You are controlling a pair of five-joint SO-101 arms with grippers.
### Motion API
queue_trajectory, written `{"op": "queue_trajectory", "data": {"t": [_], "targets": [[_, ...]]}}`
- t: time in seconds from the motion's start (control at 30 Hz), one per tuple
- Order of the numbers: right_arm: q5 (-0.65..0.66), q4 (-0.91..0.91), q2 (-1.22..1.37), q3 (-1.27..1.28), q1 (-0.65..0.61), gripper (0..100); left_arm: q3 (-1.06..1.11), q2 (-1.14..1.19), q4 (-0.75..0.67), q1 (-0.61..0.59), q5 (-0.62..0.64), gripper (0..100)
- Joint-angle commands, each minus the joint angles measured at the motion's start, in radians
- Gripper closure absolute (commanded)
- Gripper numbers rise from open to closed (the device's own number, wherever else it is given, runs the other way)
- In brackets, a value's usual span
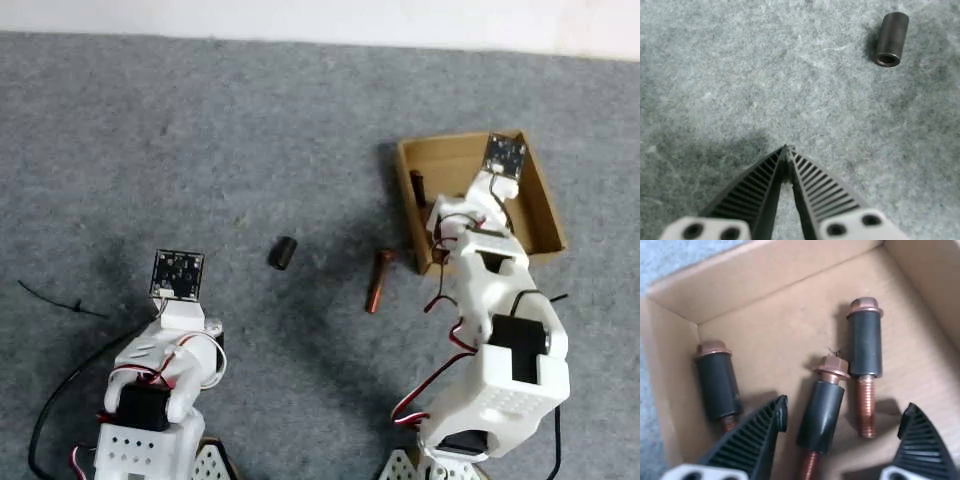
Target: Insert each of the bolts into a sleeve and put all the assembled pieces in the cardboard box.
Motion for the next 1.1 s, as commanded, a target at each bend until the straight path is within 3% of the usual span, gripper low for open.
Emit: {"op": "queue_trajectory", "data": {"t": [0.0, 0.7, 1.07], "targets": [[0.002, -0.021, -0.061, -0.007, -0.01, 67.7, 0.022, -0.002, 0.003, -0.012, -0.003, 99], [-0.006, -0.015, -0.153, 0.016, -0.012, 67.7, 0.022, -0.002, 0.003, -0.012, -0.003, 99], [0.0, -0.216, -0.522, 0.406, -0.128, 67.7, 0.022, -0.002, 0.003, -0.012, -0.003, 99]]}}
